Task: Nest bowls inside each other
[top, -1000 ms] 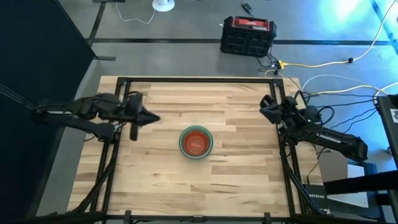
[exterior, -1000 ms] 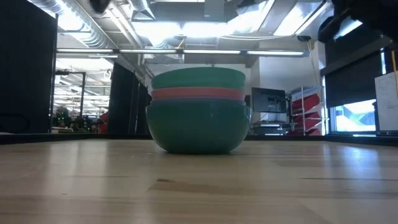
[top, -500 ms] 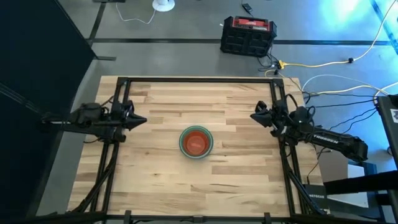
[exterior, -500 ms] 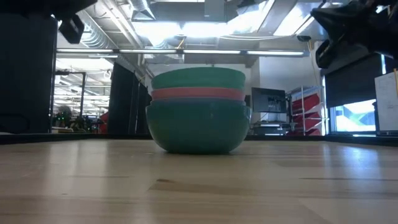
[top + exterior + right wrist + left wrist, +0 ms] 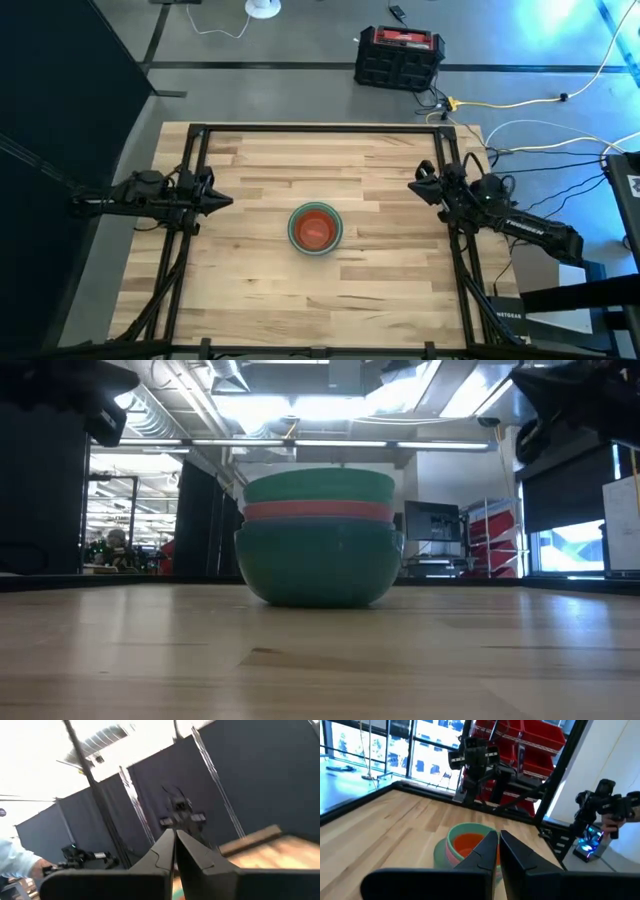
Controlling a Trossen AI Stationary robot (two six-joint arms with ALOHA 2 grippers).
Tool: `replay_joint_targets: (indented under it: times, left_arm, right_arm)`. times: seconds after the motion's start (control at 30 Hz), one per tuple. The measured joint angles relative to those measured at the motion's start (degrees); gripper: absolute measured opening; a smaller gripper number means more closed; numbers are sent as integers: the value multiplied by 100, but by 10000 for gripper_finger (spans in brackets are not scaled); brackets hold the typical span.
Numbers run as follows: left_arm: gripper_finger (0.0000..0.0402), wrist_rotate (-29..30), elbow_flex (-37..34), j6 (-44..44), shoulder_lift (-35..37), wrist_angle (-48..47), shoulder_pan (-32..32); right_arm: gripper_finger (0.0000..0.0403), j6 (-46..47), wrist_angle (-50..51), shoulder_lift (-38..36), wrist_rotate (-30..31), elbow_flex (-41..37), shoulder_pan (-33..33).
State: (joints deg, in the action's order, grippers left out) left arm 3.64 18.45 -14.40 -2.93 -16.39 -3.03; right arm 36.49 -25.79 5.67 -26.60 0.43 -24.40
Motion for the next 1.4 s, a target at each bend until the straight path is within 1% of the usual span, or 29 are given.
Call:
replay_joint_targets:
  times: [0.17, 0.2, 0.33, 0.47, 1.2, 1.4]
  left_arm:
    - [0, -19, -31, 137, 251, -323, 0]
    - [0, -18, -31, 166, 275, -339, 0]
    - [0, -8, -27, 388, 268, -341, 0]
    - [0, -18, -29, 436, 271, -444, 0]
    - [0, -116, -873, 432, 270, 395, 0]
    - [0, -118, -1160, 398, 269, 705, 0]
  right_arm:
    - [0, -68, 675, -570, 120, -1, 5]
    - [0, -95, 660, -555, 156, 9, 4]
    - [0, -447, 1441, -555, 335, 180, 0]
    - [0, -528, 2096, -555, 294, 328, 0]
    - [0, -787, 2508, -555, 650, 526, 0]
    - [0, -1057, 2727, -555, 652, 528, 0]
